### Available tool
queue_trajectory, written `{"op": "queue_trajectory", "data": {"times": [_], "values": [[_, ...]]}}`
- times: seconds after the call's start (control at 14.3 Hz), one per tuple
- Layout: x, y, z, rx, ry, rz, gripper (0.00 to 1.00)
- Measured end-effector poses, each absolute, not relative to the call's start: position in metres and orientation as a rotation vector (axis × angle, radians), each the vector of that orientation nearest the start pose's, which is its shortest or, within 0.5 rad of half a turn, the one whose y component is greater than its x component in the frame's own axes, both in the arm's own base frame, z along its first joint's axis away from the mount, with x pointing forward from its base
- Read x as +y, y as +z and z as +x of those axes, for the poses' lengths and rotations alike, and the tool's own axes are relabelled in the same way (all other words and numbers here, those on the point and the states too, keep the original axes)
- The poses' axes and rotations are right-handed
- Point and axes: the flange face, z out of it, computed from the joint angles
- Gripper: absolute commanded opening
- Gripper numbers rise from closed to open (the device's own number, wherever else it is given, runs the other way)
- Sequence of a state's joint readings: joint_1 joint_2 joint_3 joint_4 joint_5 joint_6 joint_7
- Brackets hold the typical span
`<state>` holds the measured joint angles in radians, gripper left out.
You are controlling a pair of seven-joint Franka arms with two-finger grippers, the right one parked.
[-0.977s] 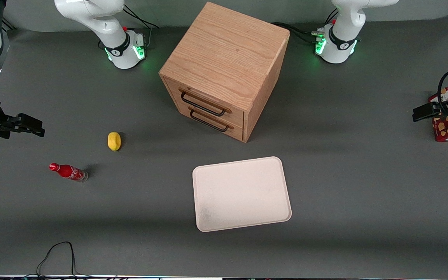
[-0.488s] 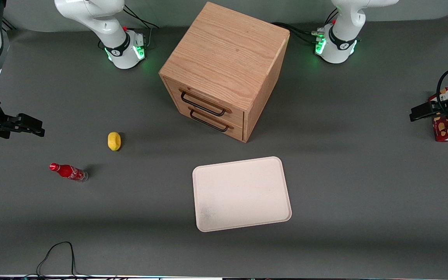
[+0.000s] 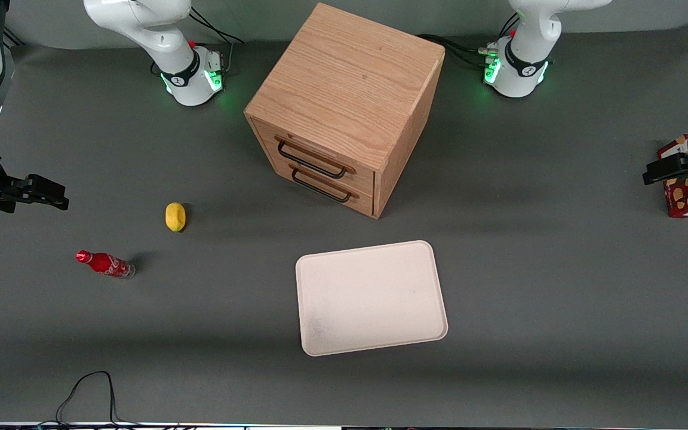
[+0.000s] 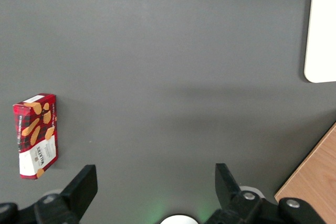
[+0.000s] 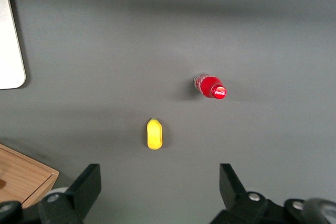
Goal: Place red cookie box on tray
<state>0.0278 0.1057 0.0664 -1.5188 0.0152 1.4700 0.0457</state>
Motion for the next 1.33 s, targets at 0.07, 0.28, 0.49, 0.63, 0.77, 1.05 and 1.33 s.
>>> {"op": "queue_trajectory", "data": {"times": [0.07,0.28,0.49,0.63,0.77,1.05,1.33], "values": [[0.058,0.581,0.57,-0.079,0.251,-3.12,1.0],[0.098,0.582,0.564,-0.032,0.252,-3.128,1.0],[0.183,0.585,0.543,0.059,0.246,-3.152,1.0],[0.238,0.589,0.522,0.109,0.229,-3.162,1.0],[0.282,0.594,0.506,0.171,0.209,-3.161,1.0],[0.347,0.586,0.484,0.228,0.219,-3.161,1.0],[0.373,0.568,0.48,0.217,0.272,-3.139,1.0]]}}
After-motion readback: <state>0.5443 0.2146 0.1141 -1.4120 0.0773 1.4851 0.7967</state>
